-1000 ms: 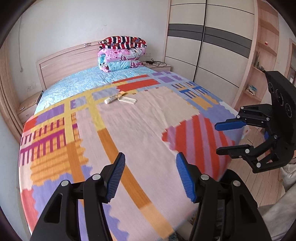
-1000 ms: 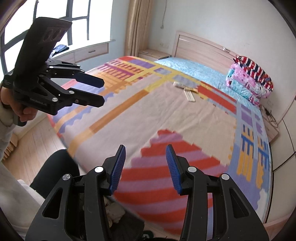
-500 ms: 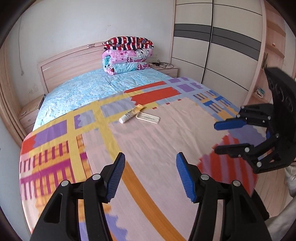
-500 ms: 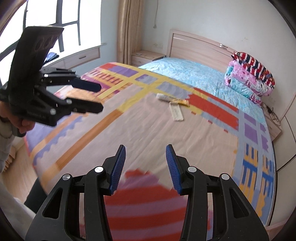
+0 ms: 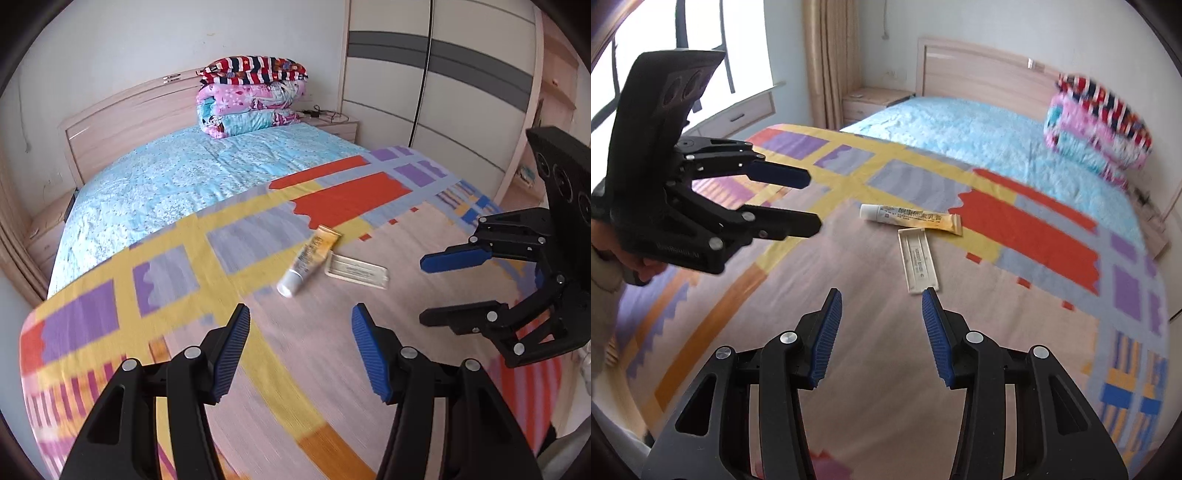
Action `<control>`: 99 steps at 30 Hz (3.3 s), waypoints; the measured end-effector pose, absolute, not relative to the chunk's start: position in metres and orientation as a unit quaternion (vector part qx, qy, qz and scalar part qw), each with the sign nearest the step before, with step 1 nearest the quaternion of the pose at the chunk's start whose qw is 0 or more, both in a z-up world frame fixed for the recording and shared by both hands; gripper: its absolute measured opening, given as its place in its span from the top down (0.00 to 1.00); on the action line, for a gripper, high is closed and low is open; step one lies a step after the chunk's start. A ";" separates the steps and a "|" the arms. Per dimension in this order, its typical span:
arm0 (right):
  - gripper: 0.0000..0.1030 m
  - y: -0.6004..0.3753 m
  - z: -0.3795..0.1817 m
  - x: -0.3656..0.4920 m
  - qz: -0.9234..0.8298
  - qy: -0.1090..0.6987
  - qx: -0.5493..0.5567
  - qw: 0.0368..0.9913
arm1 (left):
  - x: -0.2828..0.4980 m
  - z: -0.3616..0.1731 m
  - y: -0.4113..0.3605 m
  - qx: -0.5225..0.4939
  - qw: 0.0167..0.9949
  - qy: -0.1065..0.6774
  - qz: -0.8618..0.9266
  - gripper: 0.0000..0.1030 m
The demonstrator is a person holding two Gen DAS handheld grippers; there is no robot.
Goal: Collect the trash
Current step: 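Grasp the white ointment tube with the left tool while the right tool grasps the white strip, then carry the tube and strip down and open both tools over the bin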
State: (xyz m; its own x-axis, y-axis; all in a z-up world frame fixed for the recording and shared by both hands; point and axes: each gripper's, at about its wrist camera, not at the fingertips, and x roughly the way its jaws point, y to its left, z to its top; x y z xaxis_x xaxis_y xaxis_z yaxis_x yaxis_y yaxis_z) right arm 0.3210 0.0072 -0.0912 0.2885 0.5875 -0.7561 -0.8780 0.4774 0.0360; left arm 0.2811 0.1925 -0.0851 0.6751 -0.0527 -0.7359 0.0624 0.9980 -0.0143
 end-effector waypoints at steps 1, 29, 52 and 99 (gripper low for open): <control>0.56 0.011 -0.092 0.324 0.469 0.362 -0.204 0.780 | 0.287 -0.087 0.194 0.004 0.913 0.406 -0.037 0.46; 0.62 0.055 -0.107 0.363 0.457 0.364 -0.226 0.779 | 0.330 -0.113 0.214 -0.004 0.909 0.414 -0.057 0.88; 0.77 0.016 -0.055 0.316 0.462 0.326 -0.215 0.796 | 0.259 -0.045 0.169 0.033 0.921 0.386 -0.041 0.87; 0.77 -0.174 -0.037 0.085 0.525 0.303 -0.163 0.779 | 0.049 -0.020 -0.023 0.114 0.911 0.380 -0.114 0.87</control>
State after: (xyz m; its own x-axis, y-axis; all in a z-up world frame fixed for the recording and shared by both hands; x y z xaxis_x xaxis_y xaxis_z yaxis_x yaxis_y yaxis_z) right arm 0.0849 -0.1735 -0.0366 0.2655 0.7180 -0.6434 -0.9159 0.3962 0.0641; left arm 0.0493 -0.0228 -0.0200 0.6860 -0.1203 -0.7175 0.2940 0.9480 0.1221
